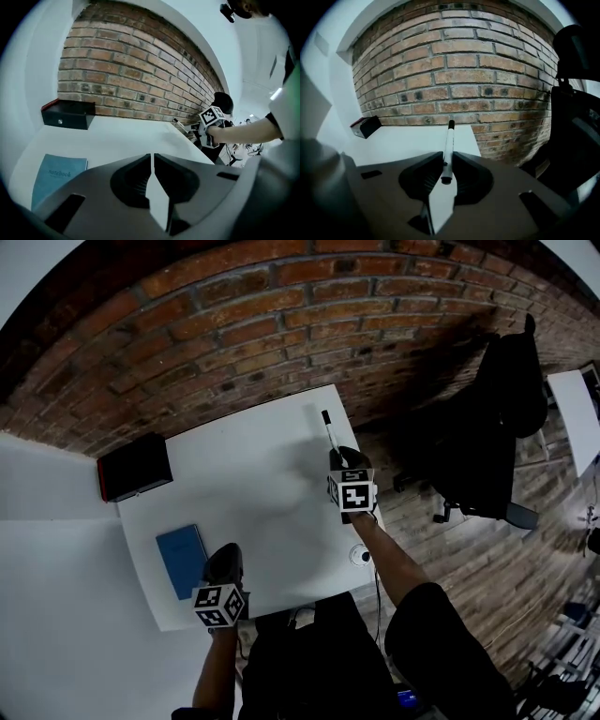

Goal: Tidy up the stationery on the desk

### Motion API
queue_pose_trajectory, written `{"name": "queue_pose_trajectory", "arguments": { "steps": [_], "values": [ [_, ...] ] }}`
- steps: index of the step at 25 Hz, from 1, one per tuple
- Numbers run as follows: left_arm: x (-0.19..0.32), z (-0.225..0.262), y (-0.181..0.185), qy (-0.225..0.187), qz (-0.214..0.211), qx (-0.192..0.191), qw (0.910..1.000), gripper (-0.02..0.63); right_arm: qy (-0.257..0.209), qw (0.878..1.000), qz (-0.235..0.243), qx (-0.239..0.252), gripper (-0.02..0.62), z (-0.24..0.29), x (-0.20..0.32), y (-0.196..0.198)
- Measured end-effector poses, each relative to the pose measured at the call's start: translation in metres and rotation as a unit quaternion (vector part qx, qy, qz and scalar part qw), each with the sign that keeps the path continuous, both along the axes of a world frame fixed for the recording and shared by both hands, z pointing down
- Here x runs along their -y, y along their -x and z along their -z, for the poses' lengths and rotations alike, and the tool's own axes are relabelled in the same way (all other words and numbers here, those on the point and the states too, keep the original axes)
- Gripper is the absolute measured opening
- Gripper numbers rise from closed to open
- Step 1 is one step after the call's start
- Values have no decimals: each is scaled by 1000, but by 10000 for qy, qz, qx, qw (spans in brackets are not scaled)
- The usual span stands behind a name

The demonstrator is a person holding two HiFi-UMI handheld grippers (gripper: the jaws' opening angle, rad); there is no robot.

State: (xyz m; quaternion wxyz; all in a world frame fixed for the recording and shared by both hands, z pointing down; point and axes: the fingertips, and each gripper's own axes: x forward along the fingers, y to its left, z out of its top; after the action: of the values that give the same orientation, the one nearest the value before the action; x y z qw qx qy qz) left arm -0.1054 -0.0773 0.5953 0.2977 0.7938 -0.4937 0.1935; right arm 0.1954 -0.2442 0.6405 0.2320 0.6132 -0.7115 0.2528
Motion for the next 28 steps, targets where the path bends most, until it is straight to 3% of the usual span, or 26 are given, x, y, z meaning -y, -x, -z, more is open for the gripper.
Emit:
{"name": "queue_pose_trajectory", "arguments": {
  "steps": [14, 28],
  "values": [
    [-19, 6, 35, -228, -209, -110, 9995, 34, -13, 9998, -207, -15, 77, 18, -48, 40],
    [-46, 11, 85, -381, -137, -179, 9990, 34, -93, 9996, -260, 99, 77, 34, -99, 101]
  ]
}}
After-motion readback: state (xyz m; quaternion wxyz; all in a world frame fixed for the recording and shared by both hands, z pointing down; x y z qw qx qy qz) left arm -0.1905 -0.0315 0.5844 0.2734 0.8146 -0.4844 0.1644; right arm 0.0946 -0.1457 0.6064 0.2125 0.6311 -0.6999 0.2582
